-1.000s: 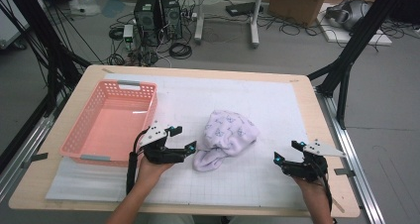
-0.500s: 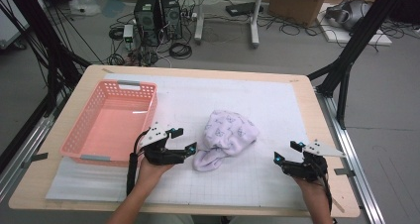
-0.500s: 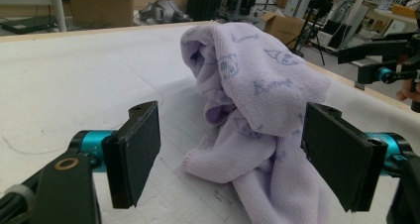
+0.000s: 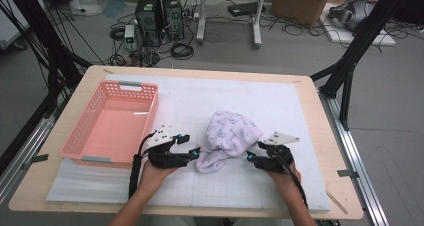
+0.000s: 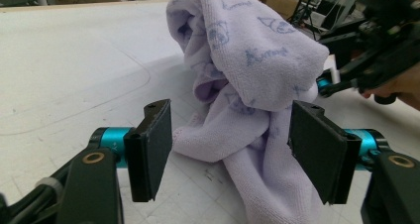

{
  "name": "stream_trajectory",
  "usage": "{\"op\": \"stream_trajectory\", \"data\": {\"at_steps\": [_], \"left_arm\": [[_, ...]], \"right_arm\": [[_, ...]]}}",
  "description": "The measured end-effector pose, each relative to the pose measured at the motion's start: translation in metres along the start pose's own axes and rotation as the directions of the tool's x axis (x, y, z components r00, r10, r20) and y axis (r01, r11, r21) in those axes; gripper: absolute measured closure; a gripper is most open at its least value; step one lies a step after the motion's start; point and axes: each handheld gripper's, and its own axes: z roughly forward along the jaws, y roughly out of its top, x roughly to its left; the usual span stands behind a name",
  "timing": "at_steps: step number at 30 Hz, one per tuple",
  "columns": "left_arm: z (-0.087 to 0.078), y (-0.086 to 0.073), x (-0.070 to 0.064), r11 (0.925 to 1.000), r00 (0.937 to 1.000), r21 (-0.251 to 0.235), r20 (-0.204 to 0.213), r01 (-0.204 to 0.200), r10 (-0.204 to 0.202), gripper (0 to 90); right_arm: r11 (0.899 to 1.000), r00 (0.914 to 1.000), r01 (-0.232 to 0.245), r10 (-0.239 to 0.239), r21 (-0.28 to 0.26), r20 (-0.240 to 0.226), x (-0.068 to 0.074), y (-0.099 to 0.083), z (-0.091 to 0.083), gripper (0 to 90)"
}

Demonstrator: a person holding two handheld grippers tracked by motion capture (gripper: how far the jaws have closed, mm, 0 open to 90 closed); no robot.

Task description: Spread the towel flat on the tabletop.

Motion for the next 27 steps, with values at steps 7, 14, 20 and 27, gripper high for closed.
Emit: {"op": "stream_trajectory", "data": {"at_steps": [7, 14, 20, 27], "left_arm": [[-0.001, 0.000, -0.001, 1.0000, 1.0000, 0.003, 0.004, 0.009, -0.009, 33.2], [0.001, -0.001, -0.002, 1.0000, 0.9999, 0.004, 0.010, 0.007, -0.007, 35.3], [0.003, 0.001, -0.005, 0.9999, 0.9985, 0.005, 0.053, -0.013, 0.013, 47.3], [0.030, 0.020, -0.015, 0.9997, 0.9956, 0.020, 0.093, -0.016, 0.014, 40.0]], "right_arm": [[0.998, 0.9977, 0.046, -0.044, 0.036, -0.050, 0.009, 0.004, 0.007, 87.4], [1.000, 0.9936, 0.023, -0.026, -0.021, -0.110, 0.003, -0.004, -0.019, 88.8], [0.998, 0.9964, 0.002, -0.007, -0.060, -0.084, -0.003, -0.010, -0.039, 90.0], [0.994, 0.9965, -0.082, 0.081, -0.076, -0.020, -0.005, -0.011, -0.031, 46.2]]}}
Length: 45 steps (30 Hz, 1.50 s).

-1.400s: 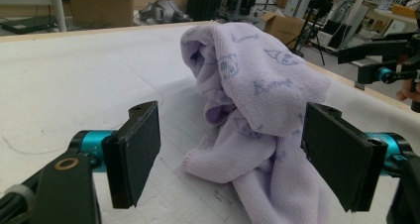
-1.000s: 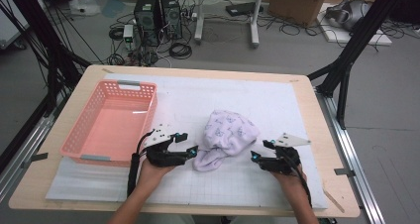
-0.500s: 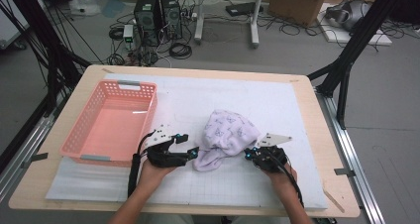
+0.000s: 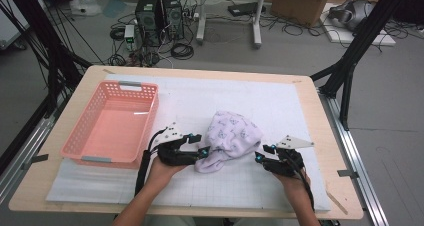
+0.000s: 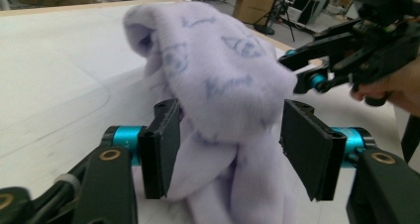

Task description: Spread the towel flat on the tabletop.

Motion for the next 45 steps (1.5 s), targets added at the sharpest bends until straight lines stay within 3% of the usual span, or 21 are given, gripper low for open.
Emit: {"op": "stream_trajectory", "data": {"at_steps": [2, 3, 4, 5, 8, 10, 14, 18, 19, 23, 25, 27, 28, 29, 33, 36, 39, 40, 41, 43, 45], "left_arm": [[0.006, 0.002, -0.001, 1.0000, 1.0000, 0.006, -0.001, -0.004, 0.004, 40.7], [0.017, 0.004, -0.002, 0.9987, 0.9999, 0.050, -0.001, -0.014, 0.014, 44.9], [0.022, 0.006, -0.003, 0.9969, 0.9995, 0.073, -0.010, -0.031, 0.031, 57.6], [0.023, 0.009, -0.002, 0.9971, 0.9990, 0.068, -0.027, -0.034, 0.036, 68.8], [0.019, 0.018, 0.005, 0.9998, 0.9988, 0.009, -0.047, 0.015, -0.014, 75.6], [0.015, 0.025, 0.010, 0.9998, 0.9979, -0.008, -0.062, 0.018, -0.019, 75.7], [0.006, 0.034, 0.021, 0.9978, 0.9942, -0.048, -0.096, 0.044, -0.049, 75.8], [0.001, 0.037, 0.028, 0.9968, 0.9893, -0.052, -0.130, 0.061, -0.067, 76.1], [-0.001, 0.037, 0.031, 0.9965, 0.9881, -0.050, -0.135, 0.068, -0.074, 76.3], [0.002, 0.037, 0.031, 0.9964, 0.9888, -0.041, -0.127, 0.074, -0.079, 78.5], [0.010, 0.035, 0.026, 0.9981, 0.9919, -0.020, -0.112, 0.058, -0.060, 79.3], [0.013, 0.034, 0.023, 0.9988, 0.9919, -0.014, -0.117, 0.048, -0.049, 80.2], [0.015, 0.034, 0.022, 0.9991, 0.9918, -0.012, -0.121, 0.041, -0.042, 80.2], [0.016, 0.034, 0.023, 0.9985, 0.9917, -0.019, -0.117, 0.051, -0.053, 80.3], [0.013, 0.035, 0.026, 0.9977, 0.9900, -0.032, -0.126, 0.060, -0.064, 80.4], [0.011, 0.036, 0.027, 0.9974, 0.9895, -0.041, -0.129, 0.059, -0.064, 80.5], [0.006, 0.040, 0.028, 0.9971, 0.9878, -0.054, -0.144, 0.053, -0.060, 80.6], [0.004, 0.042, 0.029, 0.9971, 0.9877, -0.059, -0.146, 0.047, -0.055, 80.6], [0.002, 0.044, 0.030, 0.9970, 0.9867, -0.064, -0.154, 0.044, -0.053, 80.6], [-0.003, 0.047, 0.032, 0.9958, 0.9834, -0.082, -0.173, 0.041, -0.055, 80.6], [-0.004, 0.047, 0.033, 0.9956, 0.9823, -0.083, -0.178, 0.043, -0.058, 80.6]], "right_arm": [[1.000, 0.9998, -0.009, 0.009, 0.014, 0.019, 0.005, 0.004, 0.013, 42.4], [0.999, 0.9995, -0.013, 0.012, 0.030, 0.029, 0.007, 0.006, 0.020, 41.9], [0.999, 0.9989, -0.015, 0.013, 0.038, 0.045, 0.009, 0.008, 0.025, 42.8], [0.999, 0.9985, -0.020, 0.017, 0.050, 0.051, 0.010, 0.009, 0.032, 47.6], [0.997, 0.9997, -0.024, 0.024, 0.068, 0.002, 0.010, 0.009, 0.035, 79.6], [0.998, 0.9999, 0.014, -0.013, 0.063, -0.010, 0.010, 0.009, 0.030, 85.0], [0.997, 0.9978, 0.044, -0.041, 0.061, -0.052, 0.006, 0.005, 0.013, 86.7], [0.995, 0.9947, 0.069, -0.063, 0.066, -0.081, 0.005, -0.003, -0.005, 86.9], [0.994, 0.9922, 0.084, -0.077, 0.072, -0.098, 0.007, -0.010, -0.019, 87.0], [0.991, 0.9857, 0.116, -0.107, 0.069, -0.130, 0.013, -0.024, -0.046, 87.3], [0.987, 0.9823, 0.138, -0.126, 0.080, -0.139, 0.018, -0.028, -0.054, 86.9], [0.986, 0.9840, 0.151, -0.143, 0.076, -0.107, 0.021, -0.029, -0.057, 76.1], [0.986, 0.9840, 0.151, -0.143, 0.076, -0.107, 0.021, -0.029, -0.057, 76.1], [0.990, 0.9892, 0.132, -0.129, 0.041, -0.069, 0.020, -0.024, -0.058, 59.9], [0.989, 0.9885, 0.143, -0.144, -0.039, -0.046, 0.024, -0.001, -0.047, 49.9], [0.979, 0.9804, 0.193, -0.195, -0.057, -0.029, 0.029, 0.023, -0.027, 47.7], [0.976, 0.9757, 0.219, -0.219, -0.010, -0.009, 0.027, 0.043, -0.004, 55.7], [0.976, 0.9756, 0.218, -0.218, 0.014, -0.027, 0.024, 0.047, 0.002, 70.3], [0.973, 0.9725, 0.229, -0.228, 0.033, -0.050, 0.022, 0.050, 0.007, 78.4], [0.967, 0.9671, 0.252, -0.249, 0.048, -0.051, 0.019, 0.059, 0.014, 82.5], [0.972, 0.9710, 0.235, -0.234, 0.007, -0.048, 0.014, 0.069, 0.013, 81.4]]}}
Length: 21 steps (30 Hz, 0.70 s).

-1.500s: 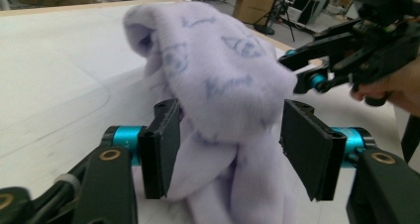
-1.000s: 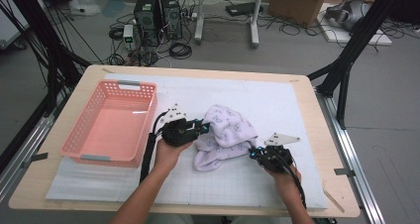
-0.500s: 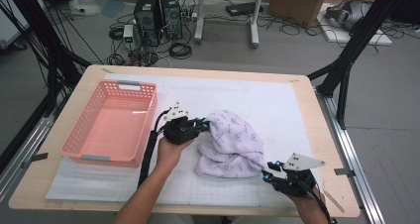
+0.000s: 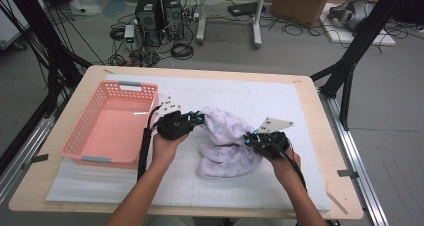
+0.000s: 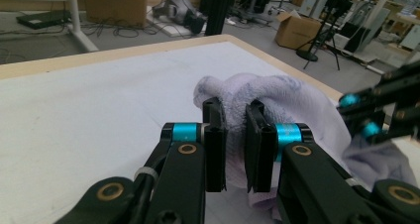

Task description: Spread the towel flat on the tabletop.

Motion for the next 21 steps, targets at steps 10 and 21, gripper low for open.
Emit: {"op": "stream_trajectory", "data": {"at_steps": [10, 21], "left_arm": [[0.005, -0.004, 0.011, 0.9985, 0.9967, 0.012, -0.061, 0.053, -0.052, 69.1], [0.015, -0.016, 0.003, 0.9958, 0.9975, 0.072, -0.045, 0.057, -0.054, 40.6]], "right_arm": [[0.988, 0.9840, -0.117, 0.102, -0.100, -0.146, -0.030, 0.019, -0.004, 83.7], [0.965, 0.9645, -0.222, 0.238, -0.142, 0.114, -0.053, 0.041, 0.020, 84.1]]}}
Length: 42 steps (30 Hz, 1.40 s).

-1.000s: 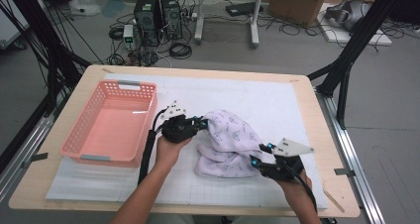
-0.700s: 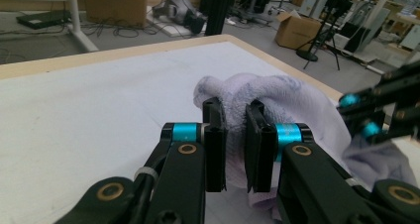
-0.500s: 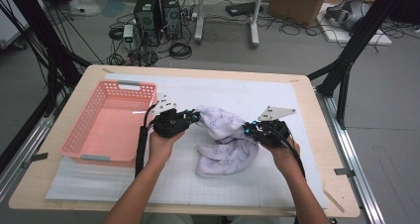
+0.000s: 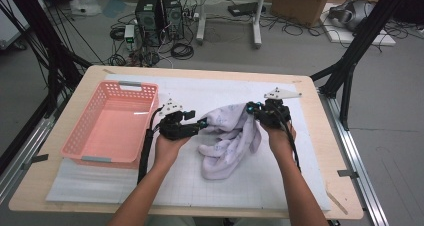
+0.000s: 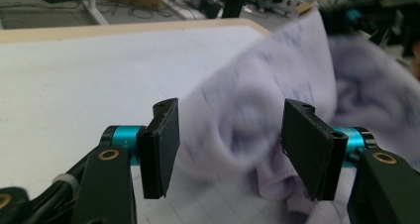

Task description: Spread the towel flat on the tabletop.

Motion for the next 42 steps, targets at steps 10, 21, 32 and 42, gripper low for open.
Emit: {"op": "stream_trajectory", "data": {"at_steps": [10, 21, 32, 42], "left_arm": [[0.024, -0.021, -0.021, 0.9886, 0.9834, 0.140, 0.179, -0.055, 0.029, 38.2], [0.054, -0.037, -0.054, 0.9433, 0.9635, 0.285, 0.249, -0.170, 0.099, 43.0], [0.021, -0.051, -0.069, 0.9021, 0.9350, 0.302, 0.270, -0.309, 0.230, 80.1], [-0.033, -0.069, -0.062, 0.9399, 0.9451, 0.244, 0.281, -0.239, 0.167, 80.1]], "right_arm": [[0.996, 0.9797, -0.082, 0.074, 0.032, 0.186, -0.030, -0.007, 0.008, 67.1], [0.997, 0.9875, -0.061, 0.054, 0.045, 0.148, -0.027, -0.056, -0.052, 55.3], [0.991, 0.9961, -0.085, 0.082, 0.099, 0.033, -0.004, -0.115, -0.071, 51.5], [0.988, 0.9919, -0.038, 0.055, 0.149, -0.115, 0.041, -0.101, -0.028, 45.7]]}}
